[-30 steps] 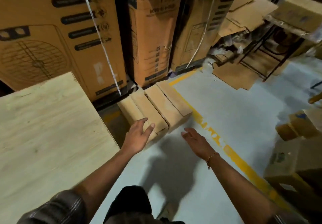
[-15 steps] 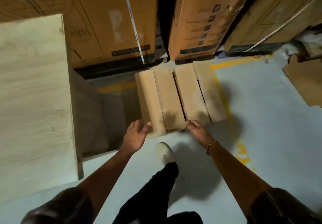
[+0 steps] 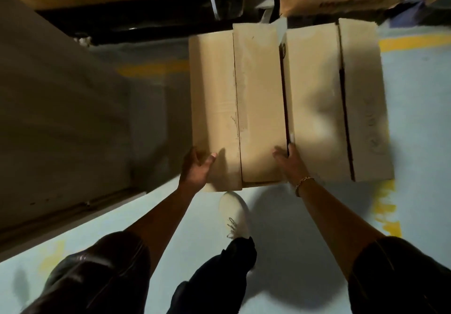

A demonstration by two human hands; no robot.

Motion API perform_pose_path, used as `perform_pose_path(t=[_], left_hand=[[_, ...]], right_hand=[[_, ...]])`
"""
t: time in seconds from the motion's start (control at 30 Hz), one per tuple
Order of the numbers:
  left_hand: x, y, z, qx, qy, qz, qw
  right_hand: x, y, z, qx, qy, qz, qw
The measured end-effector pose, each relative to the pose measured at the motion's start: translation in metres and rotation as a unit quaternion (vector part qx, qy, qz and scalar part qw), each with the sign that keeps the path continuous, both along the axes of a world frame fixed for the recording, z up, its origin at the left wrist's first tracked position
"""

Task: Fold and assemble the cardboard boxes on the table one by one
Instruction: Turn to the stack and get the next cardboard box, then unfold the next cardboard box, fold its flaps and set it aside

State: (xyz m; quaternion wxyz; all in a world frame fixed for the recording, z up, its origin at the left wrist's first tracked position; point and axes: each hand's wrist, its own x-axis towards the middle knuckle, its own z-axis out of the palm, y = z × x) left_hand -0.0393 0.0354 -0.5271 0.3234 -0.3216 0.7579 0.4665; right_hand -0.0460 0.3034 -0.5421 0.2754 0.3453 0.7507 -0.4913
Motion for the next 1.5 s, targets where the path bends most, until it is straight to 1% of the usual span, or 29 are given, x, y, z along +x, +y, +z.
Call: perform_pose_path(t=[0.1,0.17,0.27,0.37,0.43,0.57,0.63,0.7,0.77,0.9,1.0,1.1,1.33,1.4,1.5], left_hand=[[0.001,-0.001,-0.025,0.012,0.020,0.055,0.998],[0.004,-0.002,-0.039,0.017,0.009,0.083,0.996],[0.010,-0.003,-0.049,0.007,0.005,0.105,0.994],[0.011,-0.004,-0.037,0.004,0.032,0.116,0.993],[0.008,-0.007,-0.017,-0.011,0.034,0.127,0.991],[0.009,-0.002,0.056,-0.007,0.022,0.135,0.991],[0.014,0.003,0.105,-0.015,0.024,0.108,0.994],[0.018,0.008,0.158,-0.052,0.027,0.064,0.996],[0.024,0.011,0.210,-0.075,0.039,0.047,0.995],[0.039,0.011,0.309,-0.062,0.065,0.047,0.995],[0.048,0.011,0.379,-0.066,0.085,0.034,0.994],[0.056,0.009,0.441,-0.064,0.119,0.033,0.990],[0.092,-0.017,0.552,-0.051,0.230,0.026,0.972],[0.110,-0.030,0.581,-0.053,0.263,0.030,0.963],[0.136,-0.056,0.619,-0.069,0.294,0.043,0.952]], right_hand=[[-0.004,-0.001,-0.031,0.006,-0.001,-0.026,1.000],[-0.006,0.000,-0.044,-0.002,0.003,-0.056,0.998],[-0.004,0.003,-0.051,-0.009,0.022,-0.053,0.998],[0.001,0.003,-0.034,-0.010,0.058,-0.028,0.998],[0.006,0.001,-0.008,-0.009,0.086,-0.025,0.996],[0.017,0.000,0.064,-0.007,0.119,-0.044,0.992],[0.021,0.003,0.106,-0.018,0.111,-0.057,0.992],[0.025,0.010,0.152,-0.022,0.107,-0.052,0.993],[0.030,0.014,0.206,-0.022,0.106,-0.054,0.993],[0.039,0.019,0.312,-0.004,0.108,-0.046,0.993],[0.047,0.024,0.376,0.015,0.126,-0.046,0.991],[0.055,0.026,0.435,0.020,0.154,-0.044,0.987],[0.086,-0.007,0.587,0.070,0.242,-0.003,0.968],[0.099,-0.021,0.622,0.063,0.269,0.006,0.961],[0.118,-0.045,0.653,0.045,0.304,0.013,0.951]])
